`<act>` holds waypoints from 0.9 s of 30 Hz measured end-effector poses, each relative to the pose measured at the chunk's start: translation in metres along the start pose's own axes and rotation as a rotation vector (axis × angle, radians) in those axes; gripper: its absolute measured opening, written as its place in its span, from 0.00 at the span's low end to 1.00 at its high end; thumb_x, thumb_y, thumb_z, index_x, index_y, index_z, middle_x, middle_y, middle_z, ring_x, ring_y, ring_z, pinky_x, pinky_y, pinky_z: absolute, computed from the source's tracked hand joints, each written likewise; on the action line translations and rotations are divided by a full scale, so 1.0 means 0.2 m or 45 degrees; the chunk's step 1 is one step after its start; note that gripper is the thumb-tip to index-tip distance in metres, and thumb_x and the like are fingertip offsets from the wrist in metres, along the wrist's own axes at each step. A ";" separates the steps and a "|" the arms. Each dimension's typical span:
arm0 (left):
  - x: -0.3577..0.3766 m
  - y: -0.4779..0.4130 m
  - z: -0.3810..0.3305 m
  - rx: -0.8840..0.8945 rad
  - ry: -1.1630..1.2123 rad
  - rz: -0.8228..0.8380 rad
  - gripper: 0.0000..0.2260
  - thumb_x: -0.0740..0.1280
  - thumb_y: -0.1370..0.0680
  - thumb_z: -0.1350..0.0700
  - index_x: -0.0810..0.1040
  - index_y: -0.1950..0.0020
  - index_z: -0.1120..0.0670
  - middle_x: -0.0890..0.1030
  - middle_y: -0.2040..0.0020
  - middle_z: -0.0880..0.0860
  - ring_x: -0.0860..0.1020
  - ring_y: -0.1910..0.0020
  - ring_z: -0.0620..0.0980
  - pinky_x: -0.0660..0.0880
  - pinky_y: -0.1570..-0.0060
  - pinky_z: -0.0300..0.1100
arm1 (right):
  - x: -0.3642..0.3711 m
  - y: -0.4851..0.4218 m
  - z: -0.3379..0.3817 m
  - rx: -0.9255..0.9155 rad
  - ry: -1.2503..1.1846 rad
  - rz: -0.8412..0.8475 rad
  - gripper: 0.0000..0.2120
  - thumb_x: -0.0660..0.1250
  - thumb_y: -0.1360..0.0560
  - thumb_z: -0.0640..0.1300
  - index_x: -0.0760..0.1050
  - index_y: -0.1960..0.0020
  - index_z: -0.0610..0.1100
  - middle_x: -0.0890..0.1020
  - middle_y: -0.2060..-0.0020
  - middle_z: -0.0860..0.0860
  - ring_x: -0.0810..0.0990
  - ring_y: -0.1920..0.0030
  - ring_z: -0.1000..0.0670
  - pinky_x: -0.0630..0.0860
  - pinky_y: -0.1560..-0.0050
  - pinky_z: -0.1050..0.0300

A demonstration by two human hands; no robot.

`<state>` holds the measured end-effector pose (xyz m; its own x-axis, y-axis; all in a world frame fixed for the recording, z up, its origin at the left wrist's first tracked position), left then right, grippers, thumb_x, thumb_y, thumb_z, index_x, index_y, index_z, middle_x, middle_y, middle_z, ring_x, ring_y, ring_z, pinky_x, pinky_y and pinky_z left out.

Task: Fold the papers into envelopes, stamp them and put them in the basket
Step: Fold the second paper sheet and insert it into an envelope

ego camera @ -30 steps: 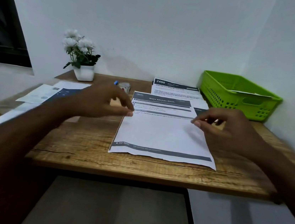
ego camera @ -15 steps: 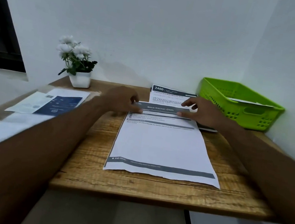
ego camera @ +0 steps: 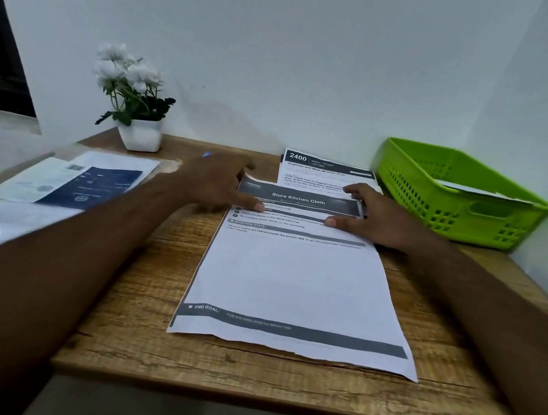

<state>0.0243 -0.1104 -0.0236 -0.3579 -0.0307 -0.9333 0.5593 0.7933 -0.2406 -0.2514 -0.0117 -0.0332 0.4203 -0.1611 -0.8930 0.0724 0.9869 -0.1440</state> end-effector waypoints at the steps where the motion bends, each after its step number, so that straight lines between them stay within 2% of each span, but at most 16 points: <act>1: -0.01 0.01 -0.01 -0.002 0.050 -0.013 0.38 0.73 0.35 0.35 0.68 0.31 0.50 0.76 0.48 0.45 0.75 0.48 0.47 0.72 0.46 0.45 | 0.00 0.00 0.00 0.000 -0.026 -0.010 0.47 0.69 0.41 0.72 0.63 0.28 0.53 0.72 0.31 0.50 0.72 0.34 0.50 0.68 0.32 0.48; 3: -0.02 0.01 -0.01 -0.003 0.158 -0.060 0.35 0.77 0.34 0.44 0.68 0.31 0.51 0.76 0.53 0.44 0.76 0.55 0.45 0.72 0.52 0.43 | 0.00 0.01 0.00 -0.006 -0.081 -0.047 0.51 0.68 0.46 0.74 0.63 0.29 0.53 0.73 0.32 0.50 0.73 0.35 0.51 0.68 0.32 0.47; 5: -0.03 0.02 -0.01 -0.006 0.256 -0.124 0.32 0.78 0.34 0.54 0.70 0.33 0.53 0.75 0.58 0.42 0.74 0.61 0.41 0.71 0.58 0.39 | 0.01 0.01 0.00 -0.025 -0.116 -0.088 0.52 0.68 0.47 0.74 0.62 0.28 0.53 0.73 0.33 0.51 0.72 0.34 0.53 0.68 0.31 0.46; 7: -0.04 0.02 0.00 0.007 0.321 -0.160 0.30 0.78 0.33 0.60 0.72 0.34 0.54 0.75 0.60 0.44 0.73 0.63 0.39 0.70 0.63 0.32 | 0.01 0.00 0.00 -0.032 -0.123 -0.124 0.51 0.71 0.44 0.71 0.60 0.27 0.53 0.72 0.32 0.50 0.70 0.32 0.52 0.67 0.31 0.44; 10: -0.06 0.04 0.02 -0.013 0.417 -0.141 0.28 0.78 0.34 0.63 0.73 0.36 0.54 0.78 0.61 0.48 0.75 0.66 0.41 0.69 0.69 0.24 | 0.01 -0.01 -0.02 -0.009 -0.115 -0.163 0.47 0.76 0.36 0.62 0.56 0.26 0.52 0.72 0.31 0.50 0.71 0.32 0.50 0.67 0.32 0.47; 11: -0.06 0.04 0.02 -0.016 0.441 -0.123 0.27 0.78 0.35 0.63 0.74 0.38 0.54 0.79 0.61 0.49 0.77 0.67 0.41 0.72 0.67 0.26 | 0.01 -0.01 -0.03 -0.003 -0.143 -0.183 0.46 0.77 0.36 0.60 0.56 0.26 0.51 0.74 0.33 0.49 0.73 0.34 0.49 0.69 0.34 0.50; 13: -0.08 0.06 0.03 0.024 0.472 -0.076 0.21 0.78 0.35 0.64 0.78 0.45 0.56 0.83 0.60 0.53 0.81 0.68 0.44 0.79 0.59 0.38 | 0.00 -0.01 -0.03 0.018 -0.339 -0.223 0.47 0.79 0.35 0.53 0.55 0.25 0.49 0.77 0.42 0.48 0.77 0.43 0.49 0.72 0.44 0.58; 14: -0.08 0.06 0.03 0.053 0.473 -0.055 0.16 0.78 0.35 0.65 0.80 0.50 0.56 0.84 0.60 0.53 0.81 0.67 0.44 0.79 0.58 0.43 | 0.00 -0.01 -0.02 0.037 -0.459 -0.244 0.47 0.79 0.34 0.50 0.54 0.25 0.48 0.77 0.46 0.48 0.78 0.47 0.49 0.73 0.48 0.58; 15: -0.09 0.07 0.03 0.075 0.465 -0.042 0.14 0.77 0.34 0.65 0.81 0.54 0.52 0.84 0.61 0.51 0.81 0.67 0.43 0.78 0.59 0.41 | 0.00 0.00 -0.02 0.062 -0.547 -0.270 0.46 0.78 0.33 0.50 0.55 0.25 0.47 0.78 0.49 0.47 0.78 0.51 0.49 0.74 0.51 0.57; 17: -0.10 0.08 0.03 0.101 0.445 -0.008 0.13 0.77 0.34 0.64 0.81 0.56 0.48 0.84 0.62 0.46 0.81 0.66 0.43 0.75 0.63 0.33 | -0.02 0.01 0.00 0.107 -0.683 -0.326 0.36 0.74 0.29 0.53 0.60 0.27 0.48 0.79 0.52 0.48 0.77 0.57 0.53 0.74 0.58 0.63; 19: -0.11 0.09 0.03 0.118 0.411 0.035 0.11 0.77 0.33 0.63 0.82 0.54 0.53 0.85 0.61 0.49 0.82 0.64 0.46 0.75 0.63 0.33 | -0.04 0.02 0.02 0.102 -0.773 -0.385 0.21 0.66 0.24 0.57 0.71 0.35 0.48 0.79 0.49 0.51 0.76 0.54 0.55 0.72 0.61 0.68; 21: -0.12 0.09 0.03 0.135 0.360 0.074 0.10 0.77 0.33 0.63 0.83 0.54 0.56 0.85 0.59 0.51 0.82 0.62 0.46 0.74 0.62 0.32 | -0.06 0.04 0.02 0.069 -0.835 -0.391 0.18 0.59 0.20 0.55 0.78 0.42 0.44 0.78 0.47 0.57 0.75 0.52 0.59 0.71 0.63 0.74; 22: -0.12 0.09 0.04 0.143 0.321 0.091 0.09 0.77 0.33 0.63 0.84 0.54 0.55 0.85 0.60 0.50 0.81 0.63 0.44 0.73 0.63 0.29 | -0.07 0.04 0.02 0.047 -0.824 -0.371 0.18 0.58 0.19 0.54 0.81 0.45 0.44 0.78 0.49 0.59 0.75 0.54 0.63 0.69 0.65 0.76; 23: -0.12 0.09 0.05 0.150 0.272 0.100 0.09 0.77 0.33 0.64 0.84 0.55 0.54 0.85 0.60 0.48 0.81 0.64 0.42 0.70 0.65 0.25 | -0.07 0.04 0.01 0.027 -0.791 -0.341 0.16 0.59 0.19 0.53 0.82 0.48 0.44 0.79 0.51 0.59 0.75 0.58 0.67 0.68 0.66 0.78; 25: -0.12 0.10 0.05 0.148 0.183 0.090 0.10 0.75 0.32 0.65 0.85 0.57 0.51 0.84 0.62 0.44 0.81 0.64 0.41 0.68 0.66 0.22 | -0.06 0.04 -0.01 -0.005 -0.715 -0.225 0.09 0.66 0.22 0.49 0.83 0.51 0.47 0.83 0.53 0.56 0.77 0.61 0.71 0.69 0.62 0.78; 27: -0.12 0.10 0.04 0.155 0.153 0.081 0.11 0.73 0.29 0.67 0.85 0.57 0.51 0.84 0.63 0.45 0.81 0.64 0.42 0.69 0.66 0.23 | -0.05 0.04 -0.02 -0.034 -0.682 -0.086 0.06 0.71 0.25 0.44 0.84 0.51 0.44 0.85 0.53 0.53 0.79 0.59 0.68 0.71 0.55 0.75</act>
<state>0.0501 -0.0984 -0.0079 -0.4020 0.0958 -0.9106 0.6671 0.7119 -0.2196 -0.2586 -0.0013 -0.0267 0.8184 -0.1966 -0.5400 0.0951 0.9730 -0.2102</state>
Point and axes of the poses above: each hand's wrist, its own y-axis away from the middle knuckle, its own x-axis out of the palm, z = x × y, the point moved 1 cm from there along -y, towards the middle knuckle
